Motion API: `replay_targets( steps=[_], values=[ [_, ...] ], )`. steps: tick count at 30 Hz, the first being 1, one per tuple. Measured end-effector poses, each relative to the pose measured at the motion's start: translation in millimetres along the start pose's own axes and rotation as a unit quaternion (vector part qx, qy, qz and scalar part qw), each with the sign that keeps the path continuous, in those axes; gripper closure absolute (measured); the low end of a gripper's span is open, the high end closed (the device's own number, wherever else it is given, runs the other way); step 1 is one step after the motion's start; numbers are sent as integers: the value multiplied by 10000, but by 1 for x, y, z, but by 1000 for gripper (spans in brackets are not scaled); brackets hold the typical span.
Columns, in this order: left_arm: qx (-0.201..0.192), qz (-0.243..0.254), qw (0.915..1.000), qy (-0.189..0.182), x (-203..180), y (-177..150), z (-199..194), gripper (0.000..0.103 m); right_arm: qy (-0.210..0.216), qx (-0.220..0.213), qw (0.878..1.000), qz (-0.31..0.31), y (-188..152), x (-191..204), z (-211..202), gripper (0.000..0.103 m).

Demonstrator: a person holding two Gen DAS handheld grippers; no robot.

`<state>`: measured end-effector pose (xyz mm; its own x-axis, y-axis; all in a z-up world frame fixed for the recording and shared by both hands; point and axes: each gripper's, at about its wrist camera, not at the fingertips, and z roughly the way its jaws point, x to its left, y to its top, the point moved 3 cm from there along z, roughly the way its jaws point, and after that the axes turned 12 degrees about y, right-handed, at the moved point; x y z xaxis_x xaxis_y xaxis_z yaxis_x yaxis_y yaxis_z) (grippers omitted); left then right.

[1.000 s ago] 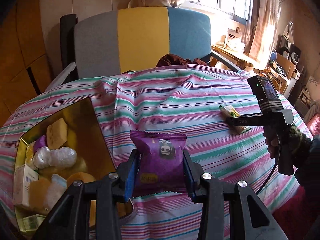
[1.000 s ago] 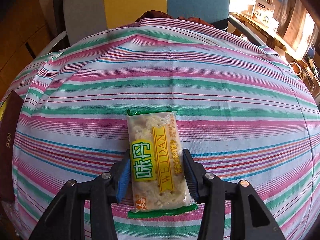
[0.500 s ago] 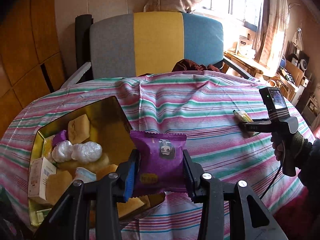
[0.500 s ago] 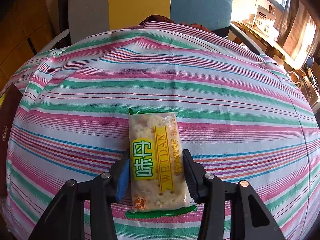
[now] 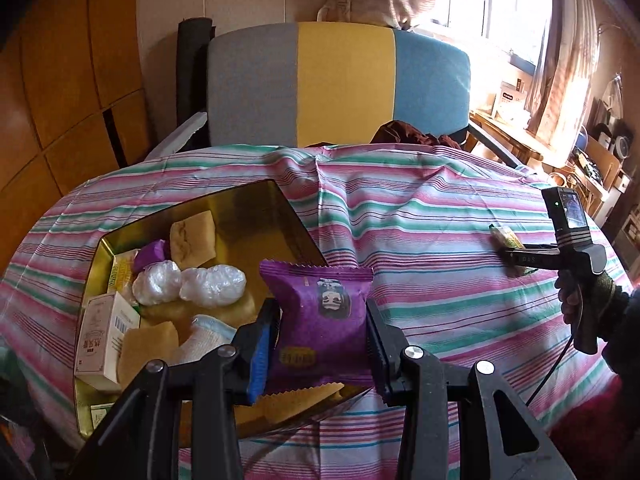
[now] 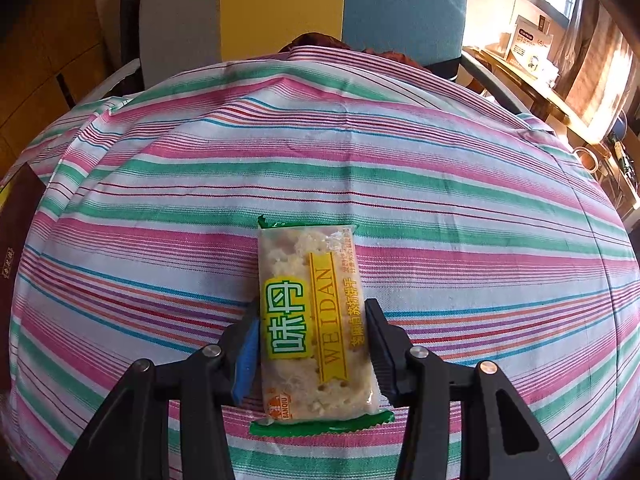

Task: Organize objects
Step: 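Carry the purple candy into the gold tray and open the left tool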

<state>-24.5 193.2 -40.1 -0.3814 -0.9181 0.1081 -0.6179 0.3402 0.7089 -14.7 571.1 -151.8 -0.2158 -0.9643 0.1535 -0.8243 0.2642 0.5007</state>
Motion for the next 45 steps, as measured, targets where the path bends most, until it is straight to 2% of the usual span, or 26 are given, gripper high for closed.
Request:
replay_targets(
  steps=[4,7,12,15,19,24,26,28,30,32,37,41,43,45],
  values=[
    [12,-284,9993,231,37,-2,-3,61,-12,-6,10000,-35,0,1,0,55],
    [58,-563,9967,582,75,-8,-4,61,-48,0,10000,-76,1,1,0,55],
    [202,-1025,9868,1237,141,-26,-1,61,-143,26,9998,-161,2,3,1,55],
    [403,-1204,9828,1342,159,-36,9,61,-196,36,9996,-191,3,5,2,56],
    [500,-1164,9866,1027,144,-21,27,61,-243,52,9994,-236,3,5,2,56],
    [486,-837,9934,622,103,26,66,61,-258,61,9993,-274,4,6,2,56],
    [672,-752,9936,499,87,42,90,61,-255,62,9993,-279,4,6,2,56],
    [935,-817,9920,216,73,54,112,61,-251,62,9993,-284,4,6,2,56],
    [1096,-813,9903,269,63,64,133,61,-263,70,9992,-309,4,7,2,56],
    [1302,-827,9879,166,55,70,154,61,-270,74,9990,-342,5,7,3,56],
    [1660,-733,9829,315,45,74,194,60,-235,69,9991,-353,7,6,5,56],
    [1735,-676,9817,400,45,71,203,55,-240,71,9990,-359,8,6,5,56],
    [1607,-610,9842,420,45,71,198,46,-250,68,9990,-366,9,6,6,56],
    [1490,-553,9860,513,49,71,189,46,-256,66,9990,-371,10,6,6,56]
  ],
)
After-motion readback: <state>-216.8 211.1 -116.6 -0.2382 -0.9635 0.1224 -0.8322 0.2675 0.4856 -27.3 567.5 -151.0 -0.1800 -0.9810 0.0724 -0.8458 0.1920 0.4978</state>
